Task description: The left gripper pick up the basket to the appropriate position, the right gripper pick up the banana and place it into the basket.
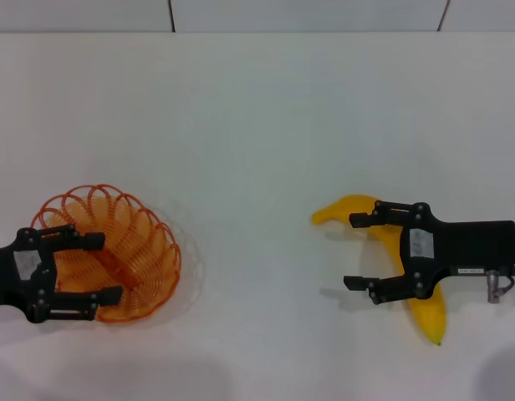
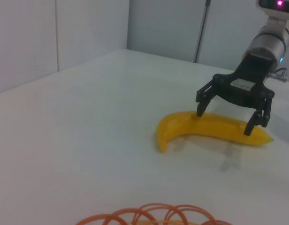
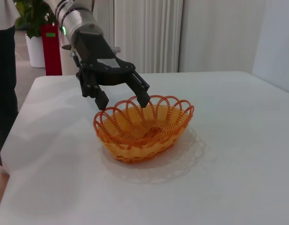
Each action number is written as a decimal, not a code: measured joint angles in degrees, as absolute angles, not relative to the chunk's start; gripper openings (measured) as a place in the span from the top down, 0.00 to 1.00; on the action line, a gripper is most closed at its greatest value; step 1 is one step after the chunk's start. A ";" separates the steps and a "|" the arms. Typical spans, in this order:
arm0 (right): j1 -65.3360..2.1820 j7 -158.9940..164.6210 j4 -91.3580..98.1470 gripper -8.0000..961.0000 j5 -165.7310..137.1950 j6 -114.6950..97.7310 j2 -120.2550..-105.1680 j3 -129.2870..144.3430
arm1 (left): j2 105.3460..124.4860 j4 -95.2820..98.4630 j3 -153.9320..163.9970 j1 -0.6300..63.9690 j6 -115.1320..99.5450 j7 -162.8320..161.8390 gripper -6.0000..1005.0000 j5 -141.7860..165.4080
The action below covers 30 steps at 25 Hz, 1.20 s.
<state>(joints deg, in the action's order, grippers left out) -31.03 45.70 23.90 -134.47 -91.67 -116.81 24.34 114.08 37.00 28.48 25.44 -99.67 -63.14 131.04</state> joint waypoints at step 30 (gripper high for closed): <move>-31.84 46.16 24.08 0.07 -134.47 -91.58 -116.69 24.34 | 102.15 48.88 39.93 41.69 -100.46 -99.82 0.15 143.63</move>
<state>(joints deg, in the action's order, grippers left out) -31.84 46.16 24.08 -134.47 -91.58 -116.69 24.34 102.15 48.88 39.93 41.69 -100.46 -99.82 143.63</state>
